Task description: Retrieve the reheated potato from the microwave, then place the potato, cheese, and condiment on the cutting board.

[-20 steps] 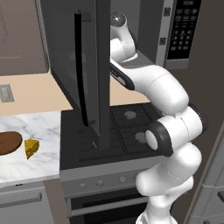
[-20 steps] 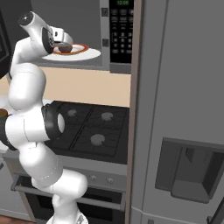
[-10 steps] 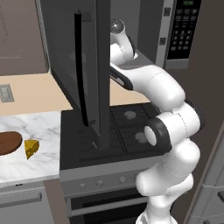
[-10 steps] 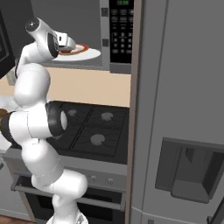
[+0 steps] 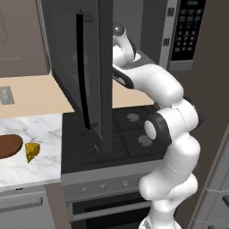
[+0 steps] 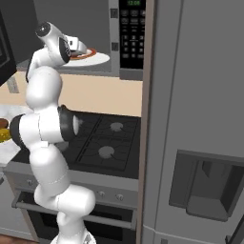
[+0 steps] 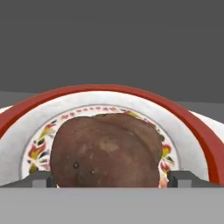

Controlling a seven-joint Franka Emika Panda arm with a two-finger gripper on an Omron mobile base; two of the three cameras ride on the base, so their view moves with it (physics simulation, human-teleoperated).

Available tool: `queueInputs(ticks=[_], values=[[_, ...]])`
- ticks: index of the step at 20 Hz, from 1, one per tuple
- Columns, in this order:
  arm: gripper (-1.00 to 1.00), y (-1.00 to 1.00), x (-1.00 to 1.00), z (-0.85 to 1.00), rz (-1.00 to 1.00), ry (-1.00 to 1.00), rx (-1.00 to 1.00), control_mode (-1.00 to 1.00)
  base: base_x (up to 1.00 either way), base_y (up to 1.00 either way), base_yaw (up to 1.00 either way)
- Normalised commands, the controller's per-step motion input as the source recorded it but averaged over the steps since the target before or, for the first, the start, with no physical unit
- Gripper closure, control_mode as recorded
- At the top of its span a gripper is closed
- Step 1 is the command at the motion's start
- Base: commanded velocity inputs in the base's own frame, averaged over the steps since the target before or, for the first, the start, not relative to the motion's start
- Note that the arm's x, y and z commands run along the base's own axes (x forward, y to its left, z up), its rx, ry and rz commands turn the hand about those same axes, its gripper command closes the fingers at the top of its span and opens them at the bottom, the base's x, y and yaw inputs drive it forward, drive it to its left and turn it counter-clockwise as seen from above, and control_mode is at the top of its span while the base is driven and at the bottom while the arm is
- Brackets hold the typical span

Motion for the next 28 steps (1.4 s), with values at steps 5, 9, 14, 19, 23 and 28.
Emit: queueInputs(ticks=[5,9,14,19,23,28], values=[[-1.00,0.00,0.38,0.00,0.00,0.00,0.00,-1.00,0.00,0.00,0.00],[-1.00,0.00,0.36,0.00,0.00,0.00,0.00,-1.00,0.00,0.00,0.00],[1.00,0.06,0.19,0.00,0.00,0.00,0.00,-1.00,0.00,0.00,0.00],[1.00,0.02,0.01,0.00,0.00,0.00,0.00,-1.00,0.00,0.00,0.00],[1.00,-0.01,-0.37,0.00,-0.05,0.00,0.00,-1.00,0.00,0.00,0.00],[1.00,-0.06,-0.71,0.00,-0.07,-0.01,0.00,-1.00,0.00,0.00,0.00]])
